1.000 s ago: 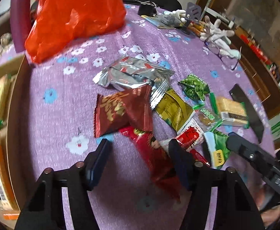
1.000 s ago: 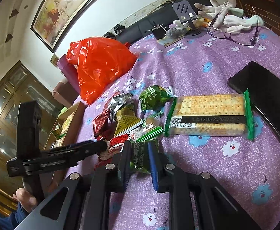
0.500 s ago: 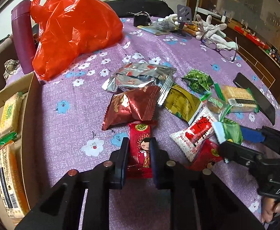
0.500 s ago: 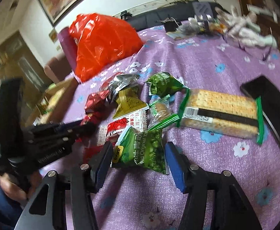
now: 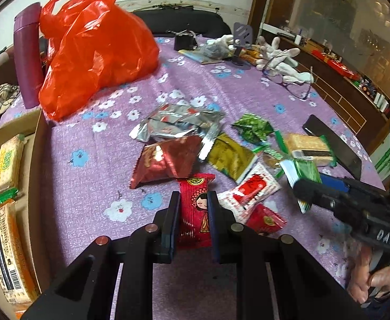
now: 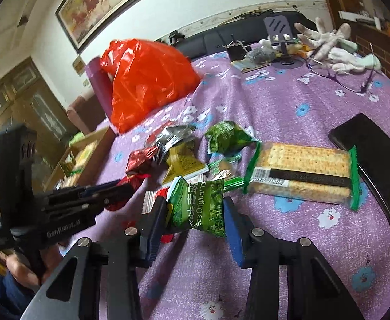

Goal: Organize snacks
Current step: 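Grasp the red cartoon candy pack with the left tool while the right tool grasps the green chip bag, then carry the red candy pack with the left tool while the right tool carries the green bag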

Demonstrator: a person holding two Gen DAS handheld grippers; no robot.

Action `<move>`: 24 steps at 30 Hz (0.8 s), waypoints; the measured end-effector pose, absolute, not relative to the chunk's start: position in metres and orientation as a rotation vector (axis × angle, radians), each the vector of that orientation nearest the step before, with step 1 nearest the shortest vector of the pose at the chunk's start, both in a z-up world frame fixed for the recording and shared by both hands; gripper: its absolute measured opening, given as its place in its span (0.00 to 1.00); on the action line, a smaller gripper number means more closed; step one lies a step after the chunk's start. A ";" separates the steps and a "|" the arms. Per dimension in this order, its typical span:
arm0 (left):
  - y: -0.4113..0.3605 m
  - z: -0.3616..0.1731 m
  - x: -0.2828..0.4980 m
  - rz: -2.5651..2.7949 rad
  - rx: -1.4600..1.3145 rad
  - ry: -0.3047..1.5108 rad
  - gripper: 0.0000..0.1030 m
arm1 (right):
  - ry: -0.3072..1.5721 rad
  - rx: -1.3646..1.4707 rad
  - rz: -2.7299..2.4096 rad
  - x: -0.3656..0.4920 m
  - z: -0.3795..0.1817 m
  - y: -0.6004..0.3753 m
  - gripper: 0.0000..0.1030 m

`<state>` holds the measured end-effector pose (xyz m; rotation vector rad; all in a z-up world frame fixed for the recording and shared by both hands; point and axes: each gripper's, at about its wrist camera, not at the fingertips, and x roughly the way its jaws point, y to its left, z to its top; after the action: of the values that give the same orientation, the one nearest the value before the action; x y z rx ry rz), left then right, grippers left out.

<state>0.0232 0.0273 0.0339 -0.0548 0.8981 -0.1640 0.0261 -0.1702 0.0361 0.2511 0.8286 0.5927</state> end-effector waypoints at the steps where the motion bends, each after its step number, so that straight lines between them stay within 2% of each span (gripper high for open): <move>1: 0.026 0.035 0.023 -0.170 -0.054 0.896 0.18 | 0.822 0.254 0.590 0.026 0.037 -0.171 0.44; 24: 0.027 0.041 0.020 -0.200 -0.083 0.873 0.18 | 0.790 0.277 0.579 0.026 0.042 -0.177 0.44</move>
<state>0.0202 0.0274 0.0406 -0.0831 0.8730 -0.2005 0.0256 -0.1766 0.0418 0.2767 0.7900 0.5785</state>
